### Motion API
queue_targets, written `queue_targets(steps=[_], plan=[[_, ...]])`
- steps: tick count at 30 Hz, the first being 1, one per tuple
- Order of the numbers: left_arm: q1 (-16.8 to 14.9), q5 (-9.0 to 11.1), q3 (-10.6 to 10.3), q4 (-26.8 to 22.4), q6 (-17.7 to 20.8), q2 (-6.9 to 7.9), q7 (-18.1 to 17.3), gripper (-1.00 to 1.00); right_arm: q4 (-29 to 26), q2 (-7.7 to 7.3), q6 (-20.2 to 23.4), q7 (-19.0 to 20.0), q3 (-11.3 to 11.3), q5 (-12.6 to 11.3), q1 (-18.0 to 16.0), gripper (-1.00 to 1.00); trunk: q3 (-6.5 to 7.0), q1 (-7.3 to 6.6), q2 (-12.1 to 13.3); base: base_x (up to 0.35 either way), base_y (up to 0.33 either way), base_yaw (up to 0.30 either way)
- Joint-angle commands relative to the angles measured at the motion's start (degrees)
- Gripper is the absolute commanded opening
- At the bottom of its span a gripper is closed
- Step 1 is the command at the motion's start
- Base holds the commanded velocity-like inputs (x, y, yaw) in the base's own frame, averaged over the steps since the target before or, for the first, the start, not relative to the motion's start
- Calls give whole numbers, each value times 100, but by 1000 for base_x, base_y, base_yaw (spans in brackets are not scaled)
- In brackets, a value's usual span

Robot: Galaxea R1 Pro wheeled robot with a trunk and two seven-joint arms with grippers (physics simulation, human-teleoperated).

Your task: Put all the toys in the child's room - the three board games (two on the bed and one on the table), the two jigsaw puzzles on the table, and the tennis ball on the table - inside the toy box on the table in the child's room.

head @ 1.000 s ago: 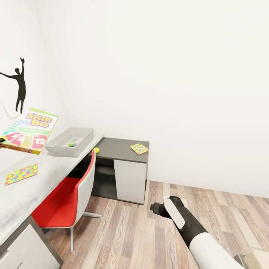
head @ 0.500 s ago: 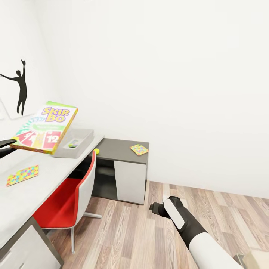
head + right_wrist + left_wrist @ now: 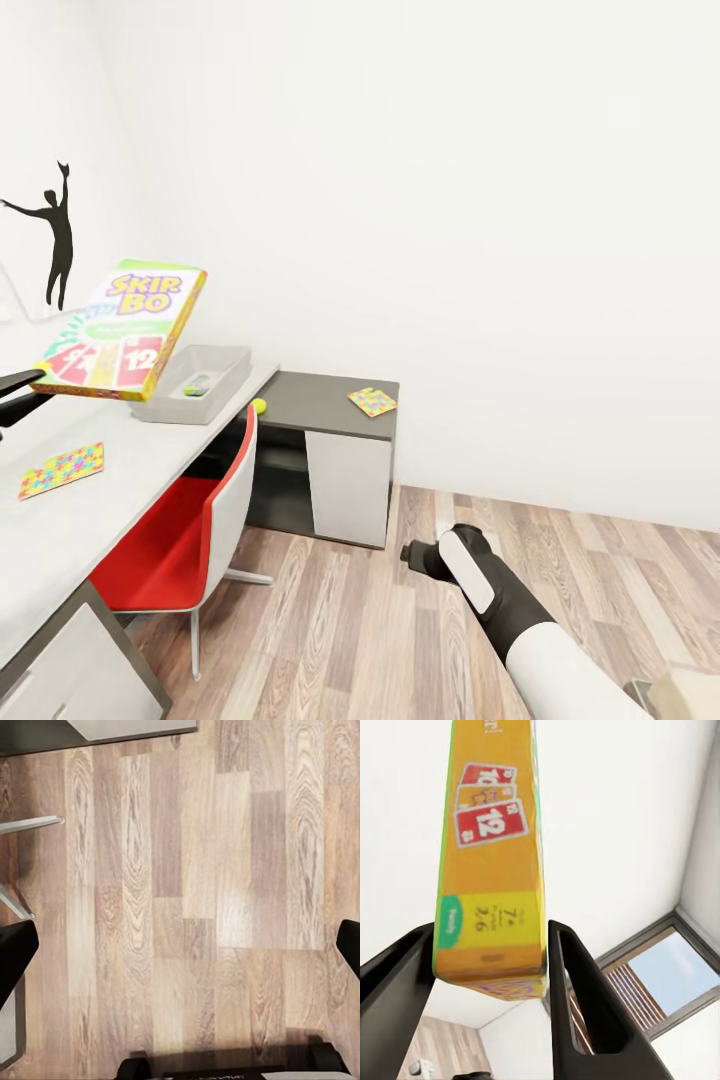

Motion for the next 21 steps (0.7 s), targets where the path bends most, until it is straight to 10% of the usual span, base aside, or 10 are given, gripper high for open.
queue_targets(steps=[1,6,12,21], plan=[[-7,-21,-15,4,20,-3,-39,-100,-56,-4,7,-59,17,-60,0,100,-3,2,-7,-71,0,-42],[-7,-20,-63,0,23,-109,-45,-100,-564,-38,24,11,28,-66,81,100,35,2,-7,-218,0,-78],[-7,-32,-135,-5,221,-635,-54,-100,-809,-77,31,447,187,-62,116,100,88,2,-7,-106,-17,-77],[-7,-55,-888,-12,192,-885,310,-100,-837,-74,23,537,511,-61,118,100,121,2,-7,-7,-3,-8]])
